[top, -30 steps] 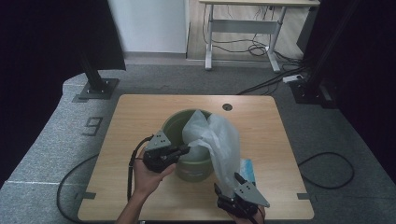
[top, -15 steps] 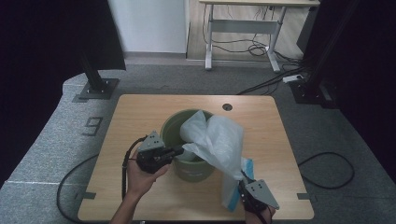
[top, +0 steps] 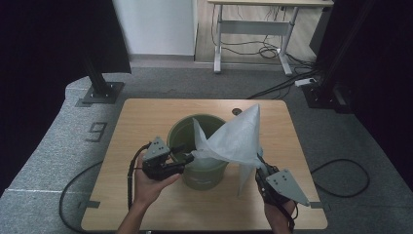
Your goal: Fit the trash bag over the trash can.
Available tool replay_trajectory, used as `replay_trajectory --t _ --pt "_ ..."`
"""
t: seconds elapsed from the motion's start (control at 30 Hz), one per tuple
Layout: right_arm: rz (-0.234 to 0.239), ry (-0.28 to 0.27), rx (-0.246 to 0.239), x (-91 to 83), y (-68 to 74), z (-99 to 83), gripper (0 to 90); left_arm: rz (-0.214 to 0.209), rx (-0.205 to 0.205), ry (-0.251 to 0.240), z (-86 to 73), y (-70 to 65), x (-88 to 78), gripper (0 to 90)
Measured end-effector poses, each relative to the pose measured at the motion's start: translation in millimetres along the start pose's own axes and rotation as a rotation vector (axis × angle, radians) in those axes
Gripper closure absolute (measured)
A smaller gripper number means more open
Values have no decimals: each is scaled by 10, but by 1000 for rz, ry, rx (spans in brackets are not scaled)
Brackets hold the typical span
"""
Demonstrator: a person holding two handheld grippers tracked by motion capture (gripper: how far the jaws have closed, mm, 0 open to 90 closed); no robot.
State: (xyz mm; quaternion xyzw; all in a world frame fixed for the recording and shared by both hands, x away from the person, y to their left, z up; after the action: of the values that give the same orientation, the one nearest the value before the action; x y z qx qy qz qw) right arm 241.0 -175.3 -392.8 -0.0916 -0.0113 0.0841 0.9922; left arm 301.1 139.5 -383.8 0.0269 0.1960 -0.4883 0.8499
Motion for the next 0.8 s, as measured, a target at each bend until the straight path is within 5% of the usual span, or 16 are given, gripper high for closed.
replay_trajectory --t 0.33,0.53,0.8 --pt "8 71 -16 191 -73 107 884 -35 68 2 66 -111 -88 225" --pt "-20 72 -36 197 -152 129 884 -32 90 0 106 -136 -97 199" --pt "-39 101 1 202 -331 40 884 -31 103 -22 128 -143 -174 200"
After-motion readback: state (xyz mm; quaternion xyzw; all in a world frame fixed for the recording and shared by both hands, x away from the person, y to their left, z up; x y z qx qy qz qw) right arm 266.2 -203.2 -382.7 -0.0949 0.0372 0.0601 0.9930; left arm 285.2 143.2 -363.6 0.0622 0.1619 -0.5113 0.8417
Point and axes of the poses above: each handheld gripper's, and its own axes: x roughly forward along the jaws, z roughly out of its top, y roughly to its left, the point moved 1 cm from there along x, roughly forward along the jaws, and after that the axes turned 12 degrees about -z, right-handed, at the moved point
